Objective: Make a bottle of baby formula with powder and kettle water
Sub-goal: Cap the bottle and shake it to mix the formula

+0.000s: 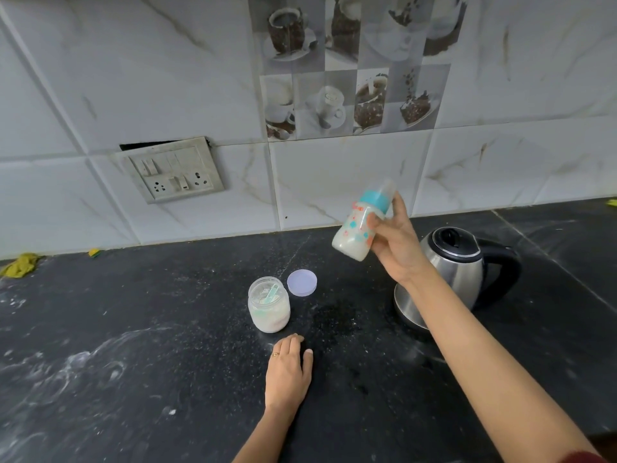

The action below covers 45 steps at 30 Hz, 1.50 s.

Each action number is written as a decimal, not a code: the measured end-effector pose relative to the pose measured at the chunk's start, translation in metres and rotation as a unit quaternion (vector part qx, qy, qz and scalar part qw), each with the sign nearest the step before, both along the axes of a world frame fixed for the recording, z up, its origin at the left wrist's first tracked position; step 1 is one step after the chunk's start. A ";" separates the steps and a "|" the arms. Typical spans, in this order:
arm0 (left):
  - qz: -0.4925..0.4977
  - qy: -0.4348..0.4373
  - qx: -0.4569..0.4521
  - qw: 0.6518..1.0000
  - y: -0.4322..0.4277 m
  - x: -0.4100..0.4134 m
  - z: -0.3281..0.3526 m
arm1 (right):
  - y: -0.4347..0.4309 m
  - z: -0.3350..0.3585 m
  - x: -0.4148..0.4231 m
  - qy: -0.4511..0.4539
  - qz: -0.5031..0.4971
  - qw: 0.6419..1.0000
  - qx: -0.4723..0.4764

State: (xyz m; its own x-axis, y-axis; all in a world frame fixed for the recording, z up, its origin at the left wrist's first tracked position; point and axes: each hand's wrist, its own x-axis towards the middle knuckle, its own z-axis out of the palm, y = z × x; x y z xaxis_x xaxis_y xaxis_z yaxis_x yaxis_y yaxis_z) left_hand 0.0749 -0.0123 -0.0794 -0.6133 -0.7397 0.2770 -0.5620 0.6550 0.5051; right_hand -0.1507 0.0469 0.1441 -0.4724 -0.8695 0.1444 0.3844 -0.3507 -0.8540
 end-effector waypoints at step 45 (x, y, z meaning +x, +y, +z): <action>0.005 0.003 -0.005 1.000 0.000 0.000 -0.003 | 0.013 0.008 -0.002 0.019 0.045 0.998 -0.037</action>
State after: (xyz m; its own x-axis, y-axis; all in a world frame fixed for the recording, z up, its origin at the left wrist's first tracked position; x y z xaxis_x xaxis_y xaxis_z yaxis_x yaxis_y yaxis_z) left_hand 0.0753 -0.0119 -0.0820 -0.6048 -0.7426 0.2876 -0.5652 0.6547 0.5020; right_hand -0.1528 0.0597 0.1521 -0.3862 -0.8942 0.2266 0.3856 -0.3797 -0.8409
